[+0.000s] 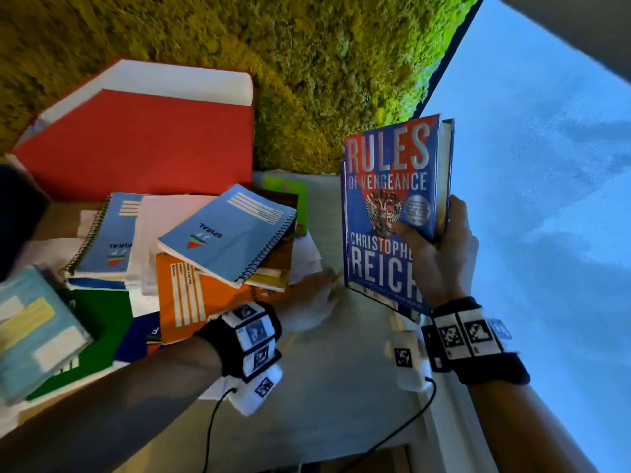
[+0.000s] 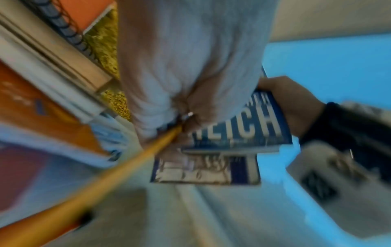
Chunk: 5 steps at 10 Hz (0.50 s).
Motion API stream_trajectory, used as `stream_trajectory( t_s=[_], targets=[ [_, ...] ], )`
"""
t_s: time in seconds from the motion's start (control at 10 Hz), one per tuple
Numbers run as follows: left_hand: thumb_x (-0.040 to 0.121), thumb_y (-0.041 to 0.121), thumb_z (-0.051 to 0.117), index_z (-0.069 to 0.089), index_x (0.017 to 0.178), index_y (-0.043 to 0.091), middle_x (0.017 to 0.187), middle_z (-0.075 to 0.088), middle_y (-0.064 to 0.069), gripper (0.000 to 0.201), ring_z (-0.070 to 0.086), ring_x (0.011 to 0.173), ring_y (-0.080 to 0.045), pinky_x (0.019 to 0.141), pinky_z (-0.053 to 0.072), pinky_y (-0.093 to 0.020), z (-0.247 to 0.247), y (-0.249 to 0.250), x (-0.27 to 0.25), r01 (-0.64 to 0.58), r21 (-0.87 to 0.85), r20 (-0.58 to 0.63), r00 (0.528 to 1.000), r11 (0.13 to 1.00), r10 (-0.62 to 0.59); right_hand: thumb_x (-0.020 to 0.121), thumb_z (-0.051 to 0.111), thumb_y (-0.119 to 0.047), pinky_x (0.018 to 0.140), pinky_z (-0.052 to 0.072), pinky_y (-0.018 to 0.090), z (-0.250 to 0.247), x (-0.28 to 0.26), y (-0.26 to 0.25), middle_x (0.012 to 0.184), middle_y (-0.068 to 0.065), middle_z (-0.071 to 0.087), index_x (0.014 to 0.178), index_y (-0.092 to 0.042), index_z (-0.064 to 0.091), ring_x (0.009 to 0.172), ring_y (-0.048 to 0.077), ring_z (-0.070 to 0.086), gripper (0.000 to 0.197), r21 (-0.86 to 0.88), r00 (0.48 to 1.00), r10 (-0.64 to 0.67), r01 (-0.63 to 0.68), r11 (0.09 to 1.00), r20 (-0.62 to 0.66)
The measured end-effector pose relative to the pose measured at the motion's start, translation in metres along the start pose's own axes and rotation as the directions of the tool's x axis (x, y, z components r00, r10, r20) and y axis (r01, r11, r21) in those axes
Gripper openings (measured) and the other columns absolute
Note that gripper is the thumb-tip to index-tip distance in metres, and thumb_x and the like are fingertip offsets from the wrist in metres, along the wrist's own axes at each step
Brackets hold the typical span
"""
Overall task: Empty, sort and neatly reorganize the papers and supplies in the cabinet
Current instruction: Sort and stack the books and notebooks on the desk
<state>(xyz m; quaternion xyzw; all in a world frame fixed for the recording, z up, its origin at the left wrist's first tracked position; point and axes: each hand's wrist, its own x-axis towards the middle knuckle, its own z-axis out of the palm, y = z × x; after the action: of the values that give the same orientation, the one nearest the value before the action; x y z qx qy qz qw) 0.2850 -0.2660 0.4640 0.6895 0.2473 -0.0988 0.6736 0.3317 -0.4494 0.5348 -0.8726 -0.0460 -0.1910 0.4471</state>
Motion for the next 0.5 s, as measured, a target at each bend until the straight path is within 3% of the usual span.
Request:
stream_trajectory(
  t_s=[0.1,0.2,0.3,0.4,0.5],
  targets=[
    [0.099,0.032,0.052,0.046,0.090,0.015,0.070,0.050,0.002,0.020,0.058,0.069,-0.025,0.062,0.050,-0.041,0.005,0.022,0.028,-0.345,0.314,-0.025,0.929,0.885,0.370,0.074,0.080,-0.024,0.061,0.052,0.029,0.000,0.001,-0.001,0.082,-0.016,0.067,0.108,-0.024,0.053,0.074,0.005,0.065,0.044,0.115,1.000,0.008,-0.007,0.993,-0.013],
    [0.069,0.082,0.060,0.061,0.102,0.011,0.079,0.061,0.004,0.078,0.061,0.076,-0.018,0.069,0.049,-0.035,-0.011,0.071,0.053,-0.326,0.153,-0.145,0.927,0.933,0.347,0.074,0.080,-0.015,0.064,0.054,0.030,0.002,0.001,0.000,0.088,-0.016,0.070,0.108,-0.023,0.055,0.078,0.005,0.067,0.043,0.253,1.000,-0.018,0.020,0.967,-0.010],
    [0.054,0.100,0.039,0.062,0.126,0.025,0.125,0.064,-0.004,0.107,0.059,0.115,-0.022,0.104,0.043,-0.047,-0.013,0.110,0.055,-0.262,-0.029,-0.164,0.953,0.965,0.254,0.077,0.077,-0.008,0.073,0.055,0.032,0.010,-0.006,0.003,0.100,-0.008,0.069,0.113,-0.021,0.053,0.090,0.014,0.067,0.045,0.376,0.993,-0.087,0.109,0.920,-0.075],
    [0.080,0.084,0.029,0.070,0.092,0.022,0.086,0.074,-0.003,0.075,0.067,0.075,-0.009,0.072,0.054,-0.030,-0.005,0.129,0.046,-0.180,-0.230,-0.034,0.984,0.956,0.177,0.079,0.073,-0.028,0.073,0.054,0.034,0.030,-0.026,0.023,0.104,-0.010,0.064,0.115,-0.018,0.046,0.094,0.012,0.065,0.046,0.360,0.989,-0.120,0.142,0.922,-0.082],
    [0.090,0.075,0.027,0.071,0.082,0.024,0.072,0.075,0.005,0.068,0.071,0.064,-0.007,0.063,0.057,-0.023,0.005,0.109,0.056,-0.096,-0.241,0.031,0.994,0.966,0.107,0.076,0.068,-0.035,0.081,0.054,0.036,0.052,-0.044,0.045,0.110,0.001,0.059,0.126,-0.004,0.039,0.102,0.008,0.061,0.066,0.340,0.998,-0.057,0.064,0.938,-0.031]
  ],
)
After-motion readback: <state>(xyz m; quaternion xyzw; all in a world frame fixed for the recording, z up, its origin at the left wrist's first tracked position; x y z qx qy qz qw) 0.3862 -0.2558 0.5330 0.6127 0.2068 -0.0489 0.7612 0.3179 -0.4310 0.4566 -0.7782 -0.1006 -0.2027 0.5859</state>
